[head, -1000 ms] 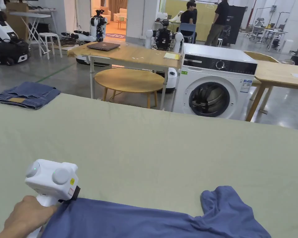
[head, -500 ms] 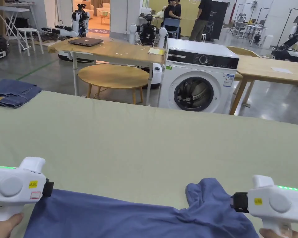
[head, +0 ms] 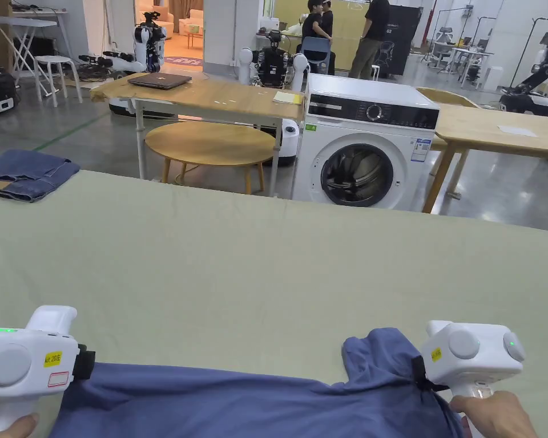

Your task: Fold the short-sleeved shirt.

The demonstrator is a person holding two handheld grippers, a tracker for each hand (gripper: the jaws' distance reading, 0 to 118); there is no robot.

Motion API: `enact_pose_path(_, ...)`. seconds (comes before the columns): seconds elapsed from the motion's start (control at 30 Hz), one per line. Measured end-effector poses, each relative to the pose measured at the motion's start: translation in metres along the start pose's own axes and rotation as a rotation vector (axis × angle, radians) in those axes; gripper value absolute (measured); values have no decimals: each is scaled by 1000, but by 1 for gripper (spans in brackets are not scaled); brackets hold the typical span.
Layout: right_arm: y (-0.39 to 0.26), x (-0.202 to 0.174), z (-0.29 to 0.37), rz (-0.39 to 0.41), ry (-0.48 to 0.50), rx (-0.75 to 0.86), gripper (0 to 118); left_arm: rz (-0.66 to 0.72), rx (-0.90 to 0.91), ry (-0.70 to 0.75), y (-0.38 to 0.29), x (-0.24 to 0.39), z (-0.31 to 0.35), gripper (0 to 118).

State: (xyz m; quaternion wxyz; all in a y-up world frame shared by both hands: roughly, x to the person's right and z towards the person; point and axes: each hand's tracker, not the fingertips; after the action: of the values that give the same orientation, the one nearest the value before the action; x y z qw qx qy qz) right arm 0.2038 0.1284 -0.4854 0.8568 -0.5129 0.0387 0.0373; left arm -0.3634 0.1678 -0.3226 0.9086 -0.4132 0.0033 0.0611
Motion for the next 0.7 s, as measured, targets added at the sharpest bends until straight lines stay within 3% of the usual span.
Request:
enact_pose_path(0.1,-7,8,29,-51,24,83,0,15,13,-14,0,-4,8,0)
enact_pose_path(0.33,-51,19,130,-63,53,282,0,38,86,-46,-12,-17,57,0)
enact_pose_path(0.7,-172,15,228,-27,23,346,0,36,140,-96,-79,-30,127,0)
